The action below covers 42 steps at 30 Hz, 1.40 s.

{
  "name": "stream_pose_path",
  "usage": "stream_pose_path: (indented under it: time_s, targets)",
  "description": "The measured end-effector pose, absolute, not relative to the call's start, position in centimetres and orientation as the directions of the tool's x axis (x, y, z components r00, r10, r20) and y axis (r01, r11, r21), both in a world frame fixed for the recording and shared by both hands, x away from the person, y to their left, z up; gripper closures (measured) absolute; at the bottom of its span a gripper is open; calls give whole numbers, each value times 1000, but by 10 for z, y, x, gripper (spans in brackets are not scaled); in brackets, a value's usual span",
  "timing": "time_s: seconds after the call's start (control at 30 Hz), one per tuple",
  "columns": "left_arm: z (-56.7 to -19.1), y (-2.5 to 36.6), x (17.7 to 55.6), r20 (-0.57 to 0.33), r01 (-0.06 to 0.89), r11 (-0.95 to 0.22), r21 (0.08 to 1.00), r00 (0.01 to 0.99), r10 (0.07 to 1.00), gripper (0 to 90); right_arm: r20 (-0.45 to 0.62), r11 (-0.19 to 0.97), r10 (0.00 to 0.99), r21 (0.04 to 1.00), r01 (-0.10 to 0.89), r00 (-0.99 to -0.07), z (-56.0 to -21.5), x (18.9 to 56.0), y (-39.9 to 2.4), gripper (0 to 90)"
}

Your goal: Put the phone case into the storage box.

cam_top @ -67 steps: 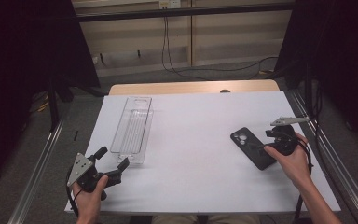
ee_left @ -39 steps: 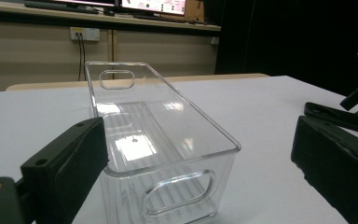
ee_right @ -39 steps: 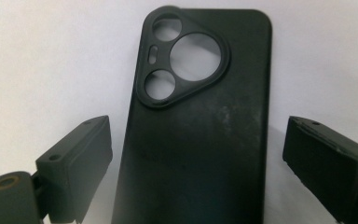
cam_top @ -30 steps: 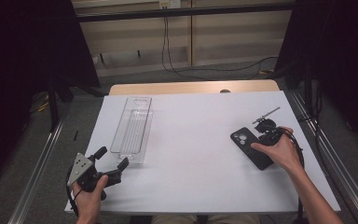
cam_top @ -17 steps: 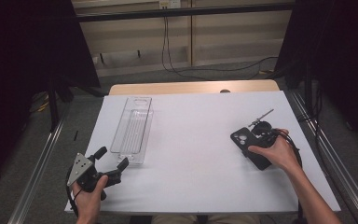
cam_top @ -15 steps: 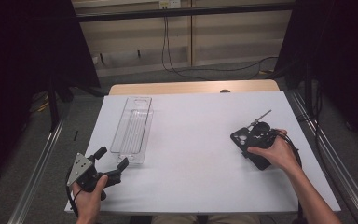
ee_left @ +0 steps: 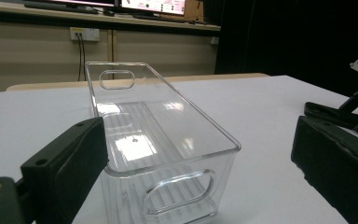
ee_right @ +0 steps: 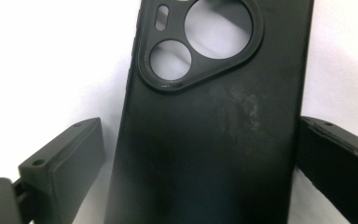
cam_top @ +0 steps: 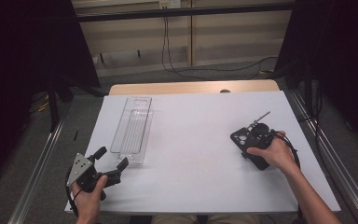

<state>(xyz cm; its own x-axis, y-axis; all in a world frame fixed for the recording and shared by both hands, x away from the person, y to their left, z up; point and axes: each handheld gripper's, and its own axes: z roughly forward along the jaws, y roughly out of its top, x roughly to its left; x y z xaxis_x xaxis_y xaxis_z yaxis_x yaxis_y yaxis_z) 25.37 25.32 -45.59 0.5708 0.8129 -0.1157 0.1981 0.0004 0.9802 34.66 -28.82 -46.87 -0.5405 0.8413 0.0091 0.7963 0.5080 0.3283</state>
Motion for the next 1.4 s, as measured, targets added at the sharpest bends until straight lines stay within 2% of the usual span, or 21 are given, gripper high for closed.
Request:
stream_pose_path:
  time_s: [0.17,0.33,0.77,1.13,1.4]
  targets:
    - [-456,254,254,-111,200,-7,980,572,812,38,16,506,840,339,793,-542,-466,345,-289,100]
    - [-456,254,254,-114,200,-4,980,571,813,38,17,492,848,347,798,-530,-465,344,-290,126]
    - [-457,254,255,-117,203,-2,979,570,814,38,18,484,850,369,794,-527,-462,342,-294,144]
    - [-456,253,255,-115,198,-2,980,572,812,37,34,457,842,485,746,-538,-448,333,-300,144]
    - [-457,253,254,-119,200,2,980,572,812,38,59,389,851,598,701,-522,-441,325,-306,144]
